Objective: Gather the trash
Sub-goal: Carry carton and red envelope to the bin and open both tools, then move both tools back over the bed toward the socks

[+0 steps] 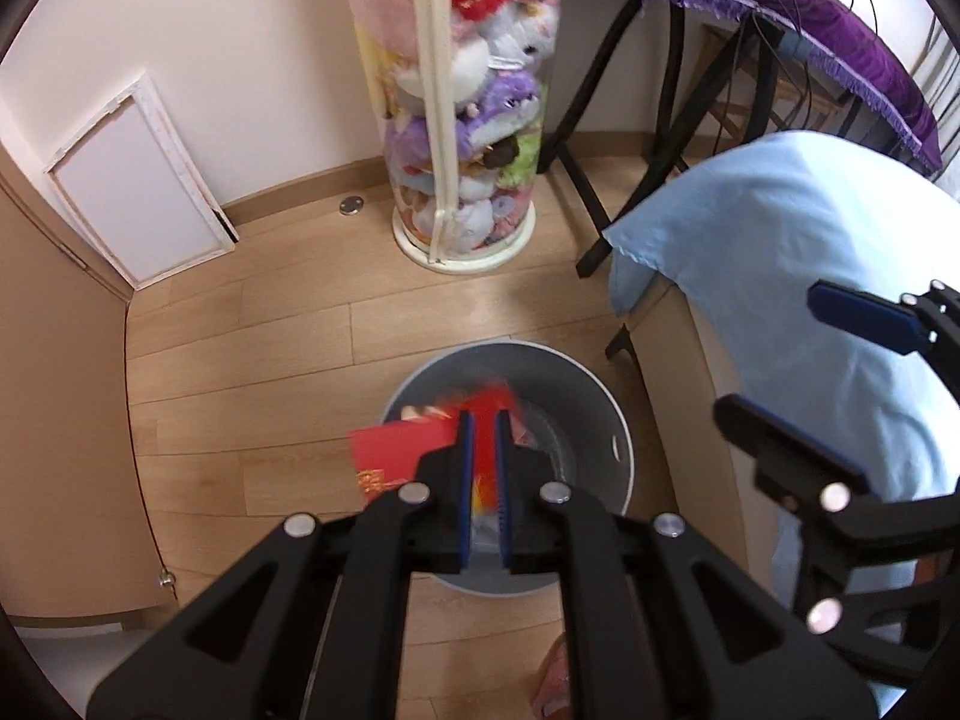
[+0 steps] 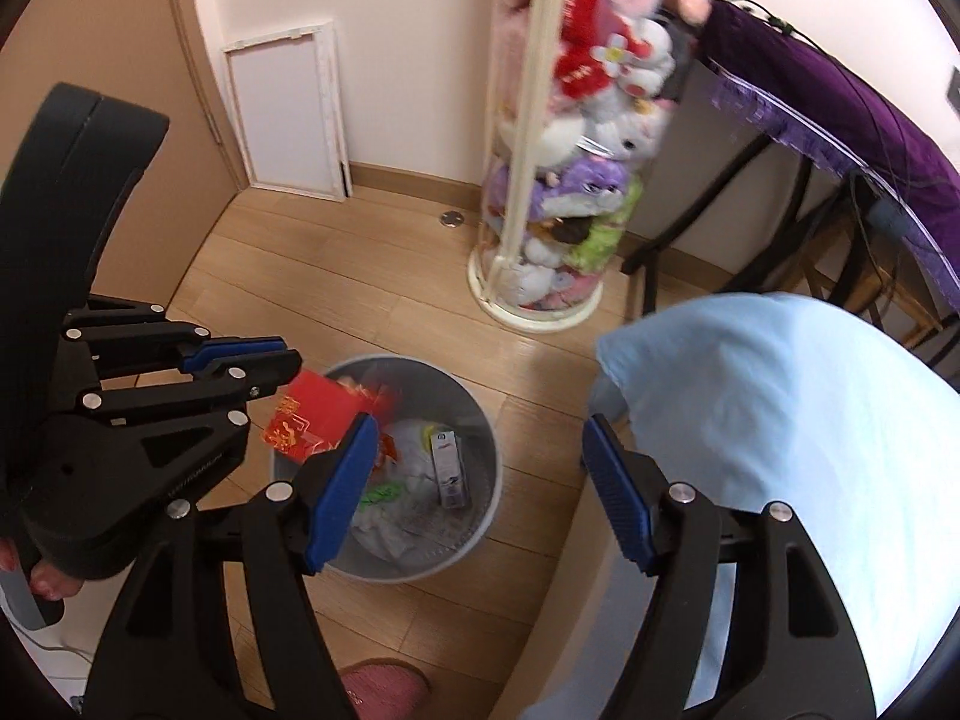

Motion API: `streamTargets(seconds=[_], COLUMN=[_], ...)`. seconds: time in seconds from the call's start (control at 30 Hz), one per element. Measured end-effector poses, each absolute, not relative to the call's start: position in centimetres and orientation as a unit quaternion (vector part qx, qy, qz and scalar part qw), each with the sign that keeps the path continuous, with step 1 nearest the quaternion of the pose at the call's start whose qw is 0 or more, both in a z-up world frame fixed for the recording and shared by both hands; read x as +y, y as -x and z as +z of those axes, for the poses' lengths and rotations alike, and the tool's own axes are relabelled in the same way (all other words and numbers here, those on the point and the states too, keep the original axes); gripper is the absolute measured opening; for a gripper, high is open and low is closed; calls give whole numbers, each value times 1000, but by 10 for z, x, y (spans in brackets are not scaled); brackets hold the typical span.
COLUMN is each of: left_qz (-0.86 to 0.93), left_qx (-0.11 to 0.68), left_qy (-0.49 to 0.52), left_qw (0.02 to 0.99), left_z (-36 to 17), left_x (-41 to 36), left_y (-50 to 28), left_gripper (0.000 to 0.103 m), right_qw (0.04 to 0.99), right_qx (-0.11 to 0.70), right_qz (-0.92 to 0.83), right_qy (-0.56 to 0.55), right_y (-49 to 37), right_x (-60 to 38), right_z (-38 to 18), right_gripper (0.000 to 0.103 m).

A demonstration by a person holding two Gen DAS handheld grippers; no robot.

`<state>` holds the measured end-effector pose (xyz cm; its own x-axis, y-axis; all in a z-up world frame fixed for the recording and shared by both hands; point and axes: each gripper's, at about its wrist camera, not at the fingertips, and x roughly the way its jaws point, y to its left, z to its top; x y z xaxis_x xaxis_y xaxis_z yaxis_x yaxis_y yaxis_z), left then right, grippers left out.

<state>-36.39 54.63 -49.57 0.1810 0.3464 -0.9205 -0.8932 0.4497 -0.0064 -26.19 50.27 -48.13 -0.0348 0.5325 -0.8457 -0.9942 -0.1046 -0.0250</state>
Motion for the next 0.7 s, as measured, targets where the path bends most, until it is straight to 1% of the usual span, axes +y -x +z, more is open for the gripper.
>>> streamTargets(seconds=[0.03,0.1,0.13,0.17,0.33,0.5,0.7], left_qz=[433,432,433,435,428,409,362], left_qx=[472,479,479,476,478,485,495], left_qy=[293,291,287,283,265,242,201], left_qw=[710,707,708,710,719,734,764], left_z=[-496,-495,-493,-489,-470,-451,-424], left_x=[546,544,542,540,529,517,491], left_y=[361,355,353,350,327,289,225], left_gripper=[11,27,43,53,62,62,62], right_qw=[593,598,601,605,628,668,724], right_qx=[317,321,322,324,337,355,373], right_qz=[643,638,636,633,613,576,511], right_qy=[366,363,362,359,340,311,275], right_y=[257,249,245,241,213,173,112], right_x=[501,497,495,491,473,441,390], right_z=[-481,-479,-478,-475,-459,-436,-410], right_gripper=[68,68,68,68,68,68,68])
